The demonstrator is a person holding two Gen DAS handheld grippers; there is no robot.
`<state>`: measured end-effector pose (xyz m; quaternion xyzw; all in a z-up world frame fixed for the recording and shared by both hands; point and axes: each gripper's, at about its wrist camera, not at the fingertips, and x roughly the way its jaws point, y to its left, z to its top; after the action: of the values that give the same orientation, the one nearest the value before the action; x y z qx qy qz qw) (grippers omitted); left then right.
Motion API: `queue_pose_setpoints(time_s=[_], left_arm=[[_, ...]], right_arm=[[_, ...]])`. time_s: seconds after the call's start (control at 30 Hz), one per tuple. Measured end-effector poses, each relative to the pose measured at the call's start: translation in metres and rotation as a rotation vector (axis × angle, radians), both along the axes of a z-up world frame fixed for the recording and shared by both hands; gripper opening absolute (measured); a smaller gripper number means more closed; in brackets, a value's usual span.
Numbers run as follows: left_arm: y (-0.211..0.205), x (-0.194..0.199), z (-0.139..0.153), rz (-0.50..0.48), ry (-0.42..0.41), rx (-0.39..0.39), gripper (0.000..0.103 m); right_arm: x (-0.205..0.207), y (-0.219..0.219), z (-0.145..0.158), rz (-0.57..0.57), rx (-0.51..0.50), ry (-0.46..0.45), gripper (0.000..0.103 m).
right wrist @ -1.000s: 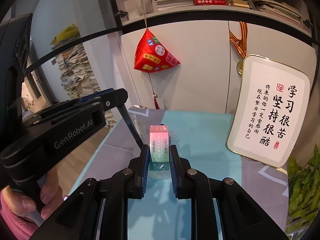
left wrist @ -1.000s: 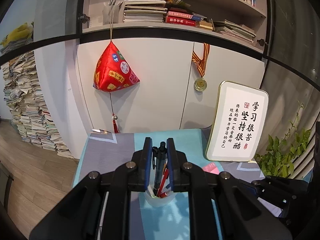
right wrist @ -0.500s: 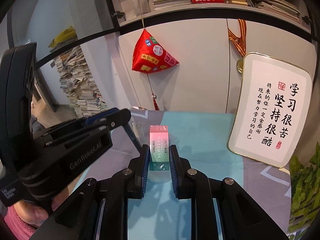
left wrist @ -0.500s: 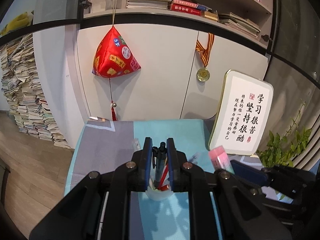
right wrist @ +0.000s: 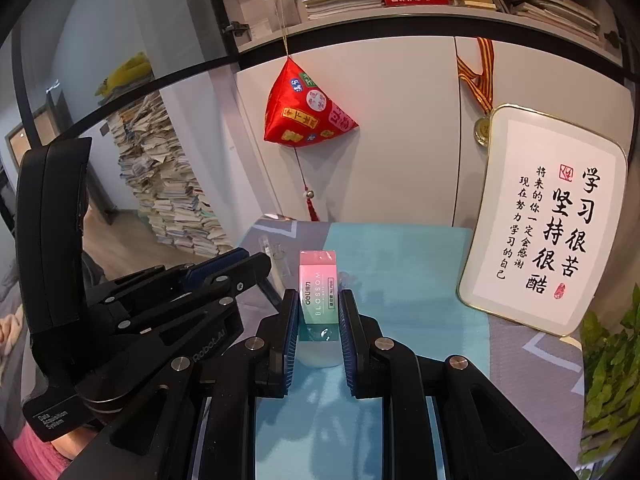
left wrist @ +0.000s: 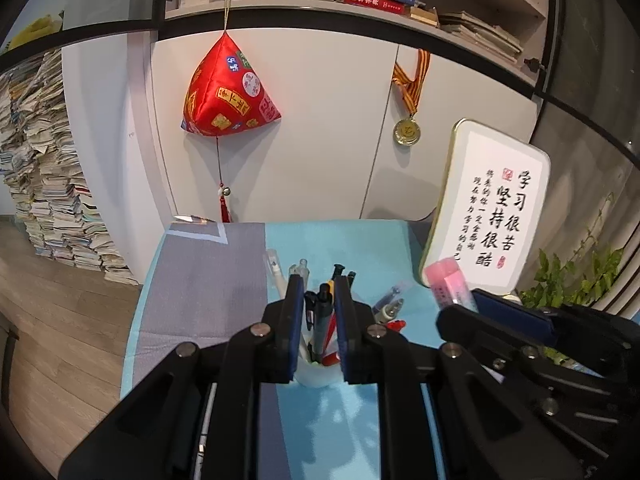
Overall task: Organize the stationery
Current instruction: 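Open the left tool to drop the black pen into the cup while the right tool lowers the eraser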
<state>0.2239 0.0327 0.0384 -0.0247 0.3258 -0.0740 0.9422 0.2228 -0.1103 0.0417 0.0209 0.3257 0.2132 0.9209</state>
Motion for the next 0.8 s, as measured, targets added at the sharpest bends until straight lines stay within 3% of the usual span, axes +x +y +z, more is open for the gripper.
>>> queue_pose_setpoints(time_s=[0.17,0.37,0.8], left_arm=[[0.009,-0.012,0.017,0.030,-0.053,-0.010,0.033],[0.025,-0.033,0.027,0.072,-0.093,-0.004,0.034],[0.046,-0.075,0.013,0.121,-0.102,0.028,0.035]], right_arm=[[0.000,0.002,0.002,0.005,-0.002,-0.003,0.021],[0.000,0.013,0.003,0.024,-0.022,-0.002,0.021],[0.017,0.045,-0.008,0.018,-0.086,0.017,0.021]])
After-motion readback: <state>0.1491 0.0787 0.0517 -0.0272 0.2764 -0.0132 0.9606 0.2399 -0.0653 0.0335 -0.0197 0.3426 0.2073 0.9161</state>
